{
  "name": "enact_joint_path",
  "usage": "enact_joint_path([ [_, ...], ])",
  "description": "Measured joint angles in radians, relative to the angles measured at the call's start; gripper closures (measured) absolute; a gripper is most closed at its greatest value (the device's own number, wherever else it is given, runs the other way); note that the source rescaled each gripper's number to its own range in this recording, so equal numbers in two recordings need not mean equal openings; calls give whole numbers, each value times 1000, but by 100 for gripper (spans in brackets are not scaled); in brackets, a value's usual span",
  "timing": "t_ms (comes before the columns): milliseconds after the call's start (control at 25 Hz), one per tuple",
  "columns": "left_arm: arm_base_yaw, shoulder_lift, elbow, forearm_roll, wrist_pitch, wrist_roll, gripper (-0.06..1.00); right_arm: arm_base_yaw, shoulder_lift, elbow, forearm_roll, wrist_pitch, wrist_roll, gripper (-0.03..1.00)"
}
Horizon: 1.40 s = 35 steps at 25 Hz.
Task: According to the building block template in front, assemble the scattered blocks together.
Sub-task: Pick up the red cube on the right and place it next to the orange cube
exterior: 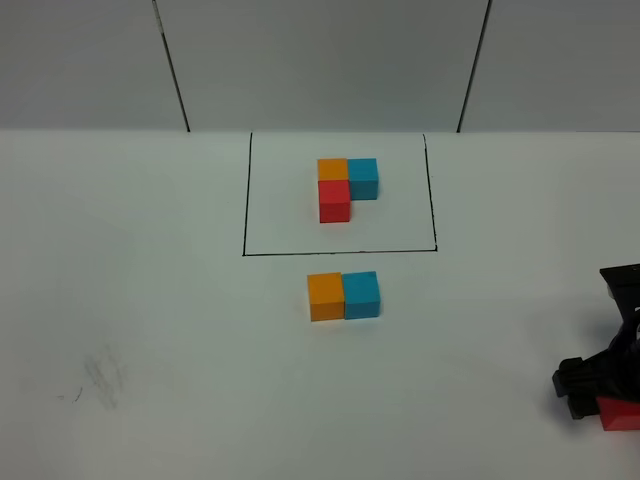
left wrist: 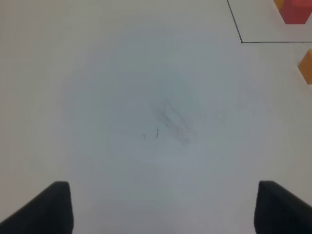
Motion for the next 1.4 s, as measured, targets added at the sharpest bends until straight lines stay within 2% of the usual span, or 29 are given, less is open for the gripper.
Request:
enact_joint_path([
  [120,0,0,0,0,0,0,29,0,12,0,4,-1,1,18],
  [240,0,0,0,0,0,0,29,0,17,0,6,-1,4,30],
  [360,0,0,0,0,0,0,29,0,22,0,7,11,7,58],
  [400,0,0,0,0,0,0,29,0,27,0,7,20,7,73],
  [640,0,0,0,0,0,2,29,0,21,-1,10,27,10,73],
  [880,0,0,0,0,0,3,29,15,-84,0,90,27,18,73],
  [1160,0,0,0,0,0,3,29,189,-124,-13,130,38,154,73],
  [1400,0,0,0,0,0,3,29,329,-89,-113,131,71,250,73],
])
